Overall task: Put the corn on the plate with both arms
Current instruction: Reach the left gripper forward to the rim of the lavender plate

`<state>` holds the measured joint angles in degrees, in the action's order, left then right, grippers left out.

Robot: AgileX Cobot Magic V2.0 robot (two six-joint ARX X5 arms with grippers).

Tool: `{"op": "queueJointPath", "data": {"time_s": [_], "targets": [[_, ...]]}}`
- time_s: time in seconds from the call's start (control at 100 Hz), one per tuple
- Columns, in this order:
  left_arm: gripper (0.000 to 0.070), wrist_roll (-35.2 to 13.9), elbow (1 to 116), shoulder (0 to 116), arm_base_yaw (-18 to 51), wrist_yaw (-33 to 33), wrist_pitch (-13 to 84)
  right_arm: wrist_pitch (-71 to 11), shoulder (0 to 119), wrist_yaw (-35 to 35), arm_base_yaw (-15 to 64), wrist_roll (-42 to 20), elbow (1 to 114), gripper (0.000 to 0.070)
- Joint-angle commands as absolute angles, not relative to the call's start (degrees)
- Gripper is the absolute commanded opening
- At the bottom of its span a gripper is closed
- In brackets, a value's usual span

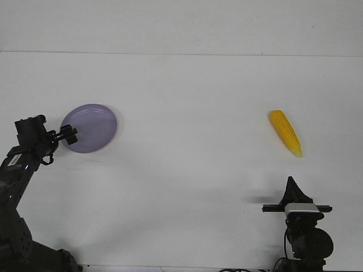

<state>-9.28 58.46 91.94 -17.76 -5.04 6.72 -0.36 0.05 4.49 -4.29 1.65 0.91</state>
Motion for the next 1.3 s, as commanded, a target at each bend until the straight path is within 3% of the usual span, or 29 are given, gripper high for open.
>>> {"op": "queueJointPath", "data": {"time_s": [0.0, 0.42, 0.53, 0.79, 0.96, 1.1, 1.29], "targets": [[0.0449, -8.4, 59.7, 93.8, -18.0, -5.7, 5.4, 0.5, 0.1, 4.5, -4.4, 1.3, 0.7, 0.0007], [0.0412, -9.7, 63.3, 99.4, -17.9, -8.1, 3.7, 0.5, 0.1, 4.5, -4.4, 1.3, 0.7, 0.0007], [0.0325, -9.7, 63.3, 99.5, -17.9, -8.1, 3.2, 0.5, 0.1, 4.5, -4.4, 1.3, 0.7, 0.0007], [0.0321, -9.8, 63.3, 101.0, -17.8, -9.0, 3.4, 0.5, 0.1, 4.5, -4.4, 1.3, 0.7, 0.0007], [0.0084, -9.7, 63.3, 101.0, -17.5, -9.1, 3.3, 0.5, 0.1, 4.5, -4.4, 1.3, 0.7, 0.0007], [0.0002, -9.7, 63.3, 101.0, -17.4, -9.0, 3.3, 0.5, 0.1, 4.5, -4.4, 1.3, 0.7, 0.0007], [0.0005, -9.7, 63.3, 101.0, -17.4, -9.2, 3.3, 0.5, 0.1, 4.5, -4.4, 1.3, 0.7, 0.0007]]}}
